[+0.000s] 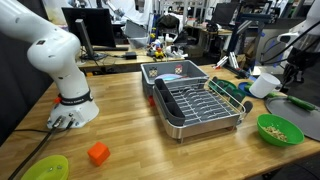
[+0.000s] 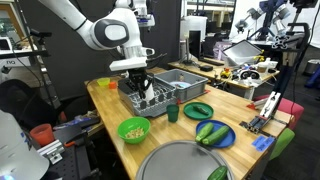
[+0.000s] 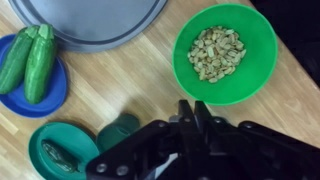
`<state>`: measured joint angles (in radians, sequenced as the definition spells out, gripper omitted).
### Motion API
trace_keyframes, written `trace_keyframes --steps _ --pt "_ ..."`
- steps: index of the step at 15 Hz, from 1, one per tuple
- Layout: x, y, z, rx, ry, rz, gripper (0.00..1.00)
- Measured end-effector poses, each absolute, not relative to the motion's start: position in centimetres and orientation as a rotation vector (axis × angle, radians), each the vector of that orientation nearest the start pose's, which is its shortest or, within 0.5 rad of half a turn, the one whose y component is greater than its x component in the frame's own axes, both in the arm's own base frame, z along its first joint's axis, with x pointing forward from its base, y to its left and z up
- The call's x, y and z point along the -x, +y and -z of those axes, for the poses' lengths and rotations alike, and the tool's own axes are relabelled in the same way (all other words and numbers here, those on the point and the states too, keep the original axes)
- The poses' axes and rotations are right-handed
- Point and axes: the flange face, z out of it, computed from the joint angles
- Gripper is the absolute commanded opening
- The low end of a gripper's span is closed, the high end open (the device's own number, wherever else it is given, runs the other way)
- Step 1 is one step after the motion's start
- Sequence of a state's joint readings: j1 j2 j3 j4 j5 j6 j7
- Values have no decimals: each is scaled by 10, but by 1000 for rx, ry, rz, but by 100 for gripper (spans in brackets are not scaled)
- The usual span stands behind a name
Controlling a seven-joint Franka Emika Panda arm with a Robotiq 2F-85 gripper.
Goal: Move the white cup to the left end of the table behind the plate dryer
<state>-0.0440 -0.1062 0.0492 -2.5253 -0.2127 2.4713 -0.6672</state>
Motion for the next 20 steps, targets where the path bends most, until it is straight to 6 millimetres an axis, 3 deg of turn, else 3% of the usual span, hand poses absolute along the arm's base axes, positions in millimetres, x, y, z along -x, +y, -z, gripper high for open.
trace_keyframes --steps 3,7,8,15,16,20 --pt "-444 49 -321 2948 -1447 -31 2" --pt "-422 88 -300 2853 -1499 -177 2" --pt "-418 95 -296 2835 -1495 -206 9" --pt "-416 100 -290 2813 -1461 -220 9" --pt "-416 100 -290 2813 -1461 -220 2" --pt "-412 106 -286 2802 -1480 -241 2"
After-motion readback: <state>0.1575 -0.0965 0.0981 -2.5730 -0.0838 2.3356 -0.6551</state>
